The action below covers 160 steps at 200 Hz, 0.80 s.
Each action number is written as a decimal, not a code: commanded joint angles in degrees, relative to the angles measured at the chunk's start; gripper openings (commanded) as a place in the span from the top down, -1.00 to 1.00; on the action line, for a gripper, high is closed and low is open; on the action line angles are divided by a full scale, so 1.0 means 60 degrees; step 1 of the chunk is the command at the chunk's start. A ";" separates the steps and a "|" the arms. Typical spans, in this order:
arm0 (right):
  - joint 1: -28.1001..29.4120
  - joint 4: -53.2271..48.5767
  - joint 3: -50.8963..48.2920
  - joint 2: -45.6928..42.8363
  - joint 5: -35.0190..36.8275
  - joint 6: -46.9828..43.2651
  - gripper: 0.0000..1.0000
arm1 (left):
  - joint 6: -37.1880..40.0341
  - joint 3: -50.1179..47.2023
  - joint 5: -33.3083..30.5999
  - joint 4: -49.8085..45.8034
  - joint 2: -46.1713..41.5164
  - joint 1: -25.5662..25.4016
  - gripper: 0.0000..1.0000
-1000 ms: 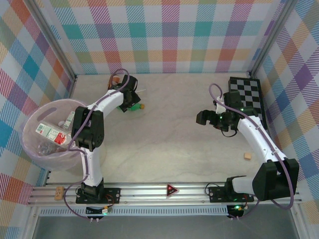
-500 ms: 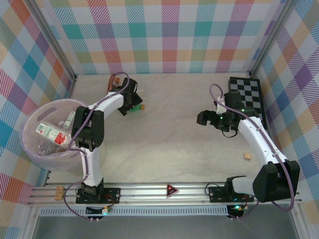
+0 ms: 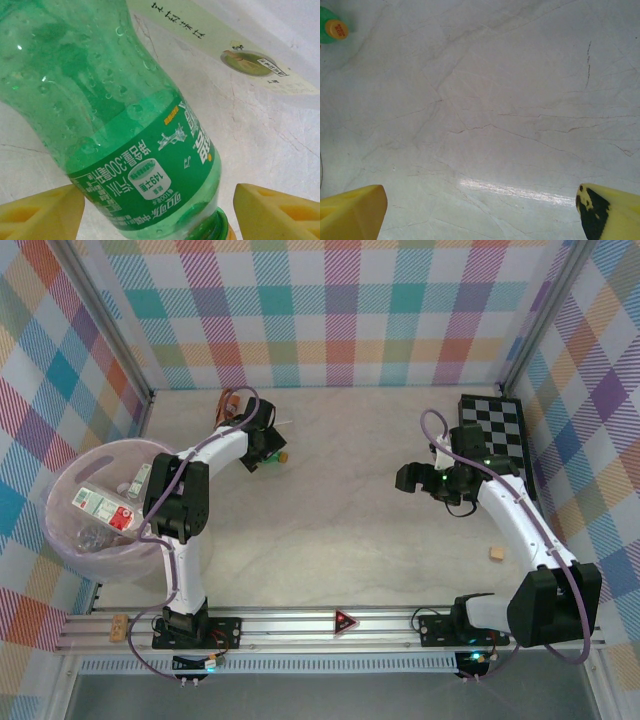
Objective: Put the plastic bottles in the bin
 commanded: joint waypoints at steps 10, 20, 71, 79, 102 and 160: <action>-0.0075 -0.0156 0.0000 -0.0119 -0.0055 -0.0091 -0.93 | 0.0055 -0.0150 0.0133 0.0103 0.0863 0.0178 -0.44; -0.0068 -0.0155 0.0014 -0.0114 -0.0067 -0.0080 -0.94 | 0.0052 -0.0145 0.0132 0.0059 0.0835 0.0178 -0.35; -0.0083 -0.0081 0.0015 -0.0106 -0.0047 -0.0083 -0.93 | 0.0295 -0.0525 0.0007 -0.0070 -0.0167 -0.0042 -0.19; -0.0083 -0.0083 0.0015 -0.0090 -0.0041 -0.0047 -0.93 | 0.0433 -0.0451 -0.0081 -0.0223 -0.0324 -0.0172 -0.18; -0.0083 -0.0035 0.0044 -0.0042 -0.0122 0.0019 -0.94 | 0.0675 -0.0370 -0.0317 -0.0528 -0.0782 -0.0540 -0.15; -0.0079 -0.0074 0.0029 -0.0069 -0.0067 -0.0018 -0.94 | 0.0931 -0.0333 -0.0654 -0.0755 -0.1860 -0.1249 -0.05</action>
